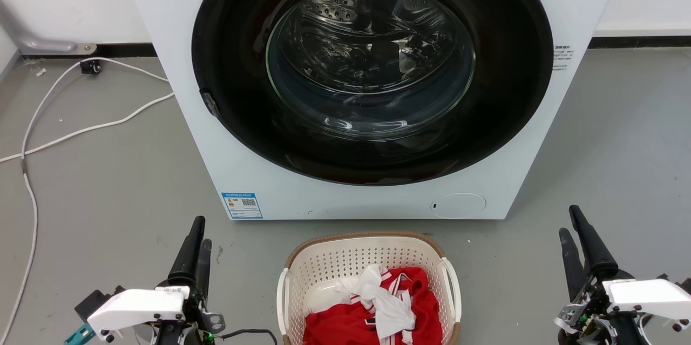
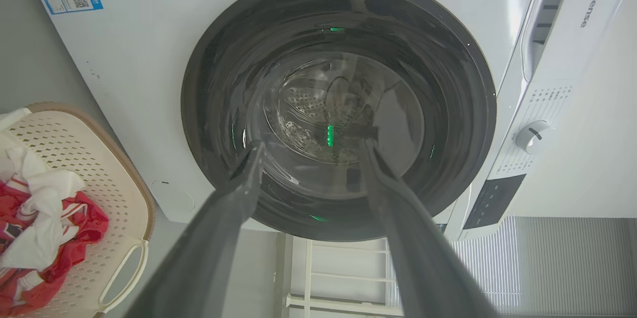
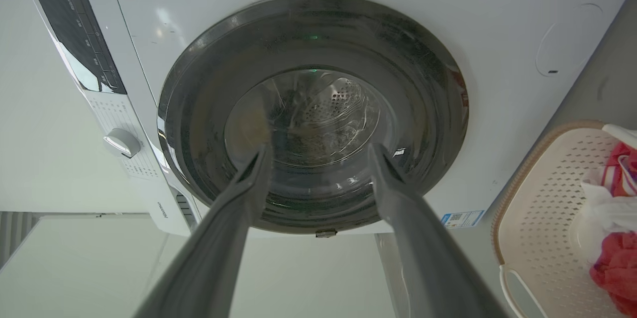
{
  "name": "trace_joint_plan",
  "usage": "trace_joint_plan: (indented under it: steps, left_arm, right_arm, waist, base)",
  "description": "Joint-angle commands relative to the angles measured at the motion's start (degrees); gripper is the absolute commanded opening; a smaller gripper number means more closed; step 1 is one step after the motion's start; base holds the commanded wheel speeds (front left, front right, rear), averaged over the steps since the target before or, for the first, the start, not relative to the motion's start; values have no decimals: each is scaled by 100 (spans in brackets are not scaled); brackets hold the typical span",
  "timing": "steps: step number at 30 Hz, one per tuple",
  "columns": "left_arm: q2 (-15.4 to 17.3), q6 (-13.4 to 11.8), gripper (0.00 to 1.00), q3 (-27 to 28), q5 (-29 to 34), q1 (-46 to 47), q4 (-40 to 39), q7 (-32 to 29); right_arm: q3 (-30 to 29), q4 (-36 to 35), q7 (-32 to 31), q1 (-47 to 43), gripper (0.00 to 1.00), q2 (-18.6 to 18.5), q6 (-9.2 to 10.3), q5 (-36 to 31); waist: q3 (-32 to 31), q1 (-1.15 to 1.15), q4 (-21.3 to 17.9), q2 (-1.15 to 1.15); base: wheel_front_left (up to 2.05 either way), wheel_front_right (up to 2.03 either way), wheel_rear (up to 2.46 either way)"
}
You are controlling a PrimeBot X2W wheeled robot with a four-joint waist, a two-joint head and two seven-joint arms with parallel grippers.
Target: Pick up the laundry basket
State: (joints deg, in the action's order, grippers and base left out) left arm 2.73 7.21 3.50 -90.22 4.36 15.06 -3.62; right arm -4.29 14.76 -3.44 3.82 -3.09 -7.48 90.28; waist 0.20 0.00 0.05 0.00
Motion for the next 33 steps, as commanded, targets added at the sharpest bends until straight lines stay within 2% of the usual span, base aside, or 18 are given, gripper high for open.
trace_joint_plan:
  steps: [1, 11, 25, 33]
  left_arm:
    - [22, 15, 100, -47, 229, 182, -155, 83]
    - [22, 14, 100, -170, 1589, 236, -384, 335]
    - [22, -139, 100, -501, 3304, 346, -488, 622]
    - [22, -216, 100, -643, 4147, 393, -474, 784]
  right_arm:
    - [18, -148, 80, 76, 100, -11, 0, -208]
    - [3, -361, 330, 37, 100, -7, 0, -1535]
    - [87, -603, 616, -22, 100, -2, -1, -3632]
    - [153, -642, 776, -41, 100, 1, -1, -4606]
  waist:
    - [0, 0, 4, 0]
    - [0, 0, 14, 0]
    - [9, 0, 33, 0]
    - [14, 0, 41, 0]
  base:
    - [0, 0, 0]
    - [0, 0, 0]
    - [0, 0, 0]
    - [0, 0, 0]
